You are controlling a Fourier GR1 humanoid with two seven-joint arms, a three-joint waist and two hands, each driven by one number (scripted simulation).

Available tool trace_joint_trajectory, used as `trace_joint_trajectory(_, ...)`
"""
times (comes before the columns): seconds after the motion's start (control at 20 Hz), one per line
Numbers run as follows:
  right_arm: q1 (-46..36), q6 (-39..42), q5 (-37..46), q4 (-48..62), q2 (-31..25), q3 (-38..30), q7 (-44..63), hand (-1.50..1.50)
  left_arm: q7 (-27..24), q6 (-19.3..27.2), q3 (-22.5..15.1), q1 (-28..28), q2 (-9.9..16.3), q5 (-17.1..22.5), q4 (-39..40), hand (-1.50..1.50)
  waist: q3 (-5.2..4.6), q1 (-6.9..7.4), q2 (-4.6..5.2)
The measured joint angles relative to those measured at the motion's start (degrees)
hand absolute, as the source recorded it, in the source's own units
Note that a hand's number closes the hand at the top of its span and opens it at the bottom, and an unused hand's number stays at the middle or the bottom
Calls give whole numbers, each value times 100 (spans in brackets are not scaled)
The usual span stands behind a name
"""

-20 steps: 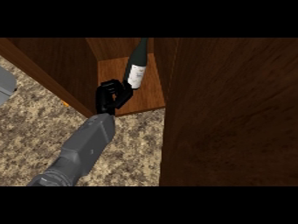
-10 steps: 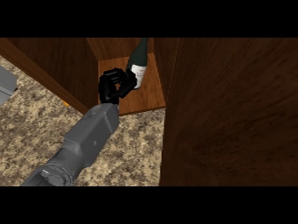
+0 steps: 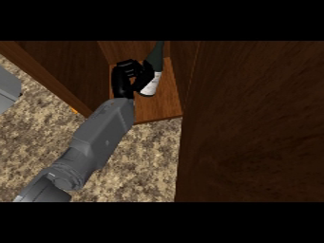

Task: Pick up the wine, place it into the cabinet and close the cabinet

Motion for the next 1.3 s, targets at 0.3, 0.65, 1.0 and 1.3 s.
trace_joint_trajectory(0.3,68,64,-11,2,-29,-26,-50,-150,255,69,77,-232,0,81,141,150,3,43,27)
trace_joint_trajectory(0.65,78,111,-39,24,-74,-133,-94,-150,400,152,74,-447,118,23,348,150,6,98,71)
trace_joint_trajectory(1.0,59,136,-69,10,-54,-119,-101,-150,334,772,-439,-454,323,-529,606,150,10,57,95)
trace_joint_trajectory(1.3,64,144,-68,9,-42,-107,-139,-150,419,1280,-693,-339,466,-802,649,150,10,12,122)
